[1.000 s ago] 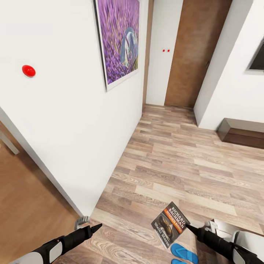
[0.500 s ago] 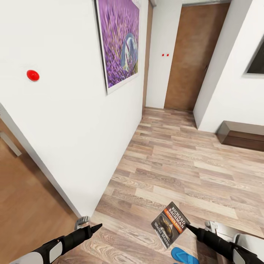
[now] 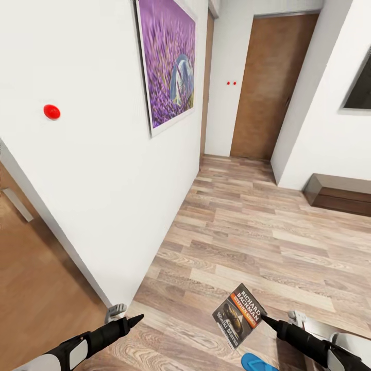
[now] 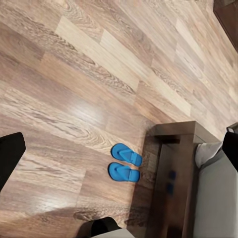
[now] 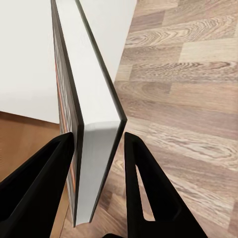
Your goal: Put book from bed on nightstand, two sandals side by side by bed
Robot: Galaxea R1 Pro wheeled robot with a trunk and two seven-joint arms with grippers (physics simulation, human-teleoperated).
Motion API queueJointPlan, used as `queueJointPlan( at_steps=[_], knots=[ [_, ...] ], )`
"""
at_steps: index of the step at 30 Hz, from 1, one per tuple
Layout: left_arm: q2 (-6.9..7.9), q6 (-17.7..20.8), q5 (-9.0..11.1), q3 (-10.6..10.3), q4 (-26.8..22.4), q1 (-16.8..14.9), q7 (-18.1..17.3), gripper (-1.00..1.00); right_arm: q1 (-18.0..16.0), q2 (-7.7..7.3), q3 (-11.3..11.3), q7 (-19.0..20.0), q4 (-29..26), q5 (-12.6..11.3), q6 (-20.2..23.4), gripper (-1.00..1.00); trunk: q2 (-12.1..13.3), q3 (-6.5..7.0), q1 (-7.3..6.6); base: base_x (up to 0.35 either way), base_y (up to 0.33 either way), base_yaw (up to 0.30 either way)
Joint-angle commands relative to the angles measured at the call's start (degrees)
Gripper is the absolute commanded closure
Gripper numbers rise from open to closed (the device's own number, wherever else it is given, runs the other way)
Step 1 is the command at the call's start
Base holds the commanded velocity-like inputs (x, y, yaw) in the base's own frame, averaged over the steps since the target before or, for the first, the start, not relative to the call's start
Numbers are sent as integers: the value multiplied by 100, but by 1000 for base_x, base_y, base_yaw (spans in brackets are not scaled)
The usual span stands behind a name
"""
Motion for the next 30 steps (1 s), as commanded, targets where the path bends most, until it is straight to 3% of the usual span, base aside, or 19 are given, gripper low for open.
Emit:
queueJointPlan(
  at_steps=[1,30],
  knots=[
    [2,6,27,-9,5,-5,-19,-100,-5,2,-51,26,-8,60,24,100,-8,1,2,0,0,0],
    [-6,6,25,-10,5,-5,-18,-100,-5,2,-51,26,-14,60,24,100,-8,272,2,0,0,0]
  ],
)
